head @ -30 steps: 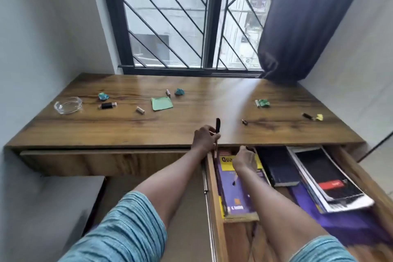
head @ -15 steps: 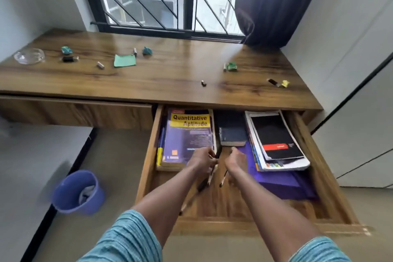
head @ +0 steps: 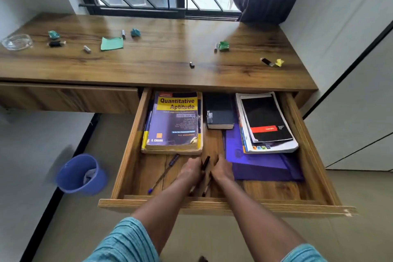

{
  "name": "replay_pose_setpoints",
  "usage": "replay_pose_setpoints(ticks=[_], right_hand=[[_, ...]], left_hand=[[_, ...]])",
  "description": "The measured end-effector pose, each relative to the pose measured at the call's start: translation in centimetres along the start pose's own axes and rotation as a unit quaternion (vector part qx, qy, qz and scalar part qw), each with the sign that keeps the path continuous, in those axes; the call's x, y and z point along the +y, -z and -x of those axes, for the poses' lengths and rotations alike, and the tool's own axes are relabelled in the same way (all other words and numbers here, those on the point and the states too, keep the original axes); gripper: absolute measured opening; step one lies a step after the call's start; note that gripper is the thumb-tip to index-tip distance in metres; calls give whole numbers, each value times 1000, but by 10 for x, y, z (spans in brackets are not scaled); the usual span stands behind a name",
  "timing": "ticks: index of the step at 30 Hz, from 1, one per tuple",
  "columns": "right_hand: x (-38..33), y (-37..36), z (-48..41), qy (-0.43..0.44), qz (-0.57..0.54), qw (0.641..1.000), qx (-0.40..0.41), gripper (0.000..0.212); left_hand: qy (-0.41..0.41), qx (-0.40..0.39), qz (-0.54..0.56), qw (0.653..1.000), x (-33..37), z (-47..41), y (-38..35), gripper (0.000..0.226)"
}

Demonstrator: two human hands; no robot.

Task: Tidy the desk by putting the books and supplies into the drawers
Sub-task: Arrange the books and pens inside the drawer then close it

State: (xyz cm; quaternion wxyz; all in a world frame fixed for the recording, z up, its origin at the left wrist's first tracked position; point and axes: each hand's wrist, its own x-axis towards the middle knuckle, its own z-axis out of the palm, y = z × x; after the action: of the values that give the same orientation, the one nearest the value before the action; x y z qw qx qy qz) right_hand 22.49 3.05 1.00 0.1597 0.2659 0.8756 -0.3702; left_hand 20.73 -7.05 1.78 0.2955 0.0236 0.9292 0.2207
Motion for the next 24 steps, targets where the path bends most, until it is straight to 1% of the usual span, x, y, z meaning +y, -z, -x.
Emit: replay_pose_setpoints(ticks=[3,7,10,12,14,18,21,24], right_hand=[[2,0,0,0,14,1000,2,37],[7,0,5,-9,25,1000,5,37],[10,4,12,-22,20,999,33,39],[11,13,19,-42,2,997,60,38],[13,23,27,-59,-13,994,95,40],[18,36,41,-88,-30,976,197,35],[20,39,51,-100,-48,961,252,34],[21,40,68,-99,-42,953,282,38]], left_hand=[[7,18,-28,999,-4,4,1,30],[13,43,-27,999,-10,13,0,30],[15,97,-12,995,-13,26,-4,22],[35,138,4,990,-13,34,-7,24],[50,162,4,986,-10,45,-4,24],[76,224,-17,972,-9,65,9,22],[112,276,23,954,-18,77,11,20],[147,319,71,933,-32,90,7,18]])
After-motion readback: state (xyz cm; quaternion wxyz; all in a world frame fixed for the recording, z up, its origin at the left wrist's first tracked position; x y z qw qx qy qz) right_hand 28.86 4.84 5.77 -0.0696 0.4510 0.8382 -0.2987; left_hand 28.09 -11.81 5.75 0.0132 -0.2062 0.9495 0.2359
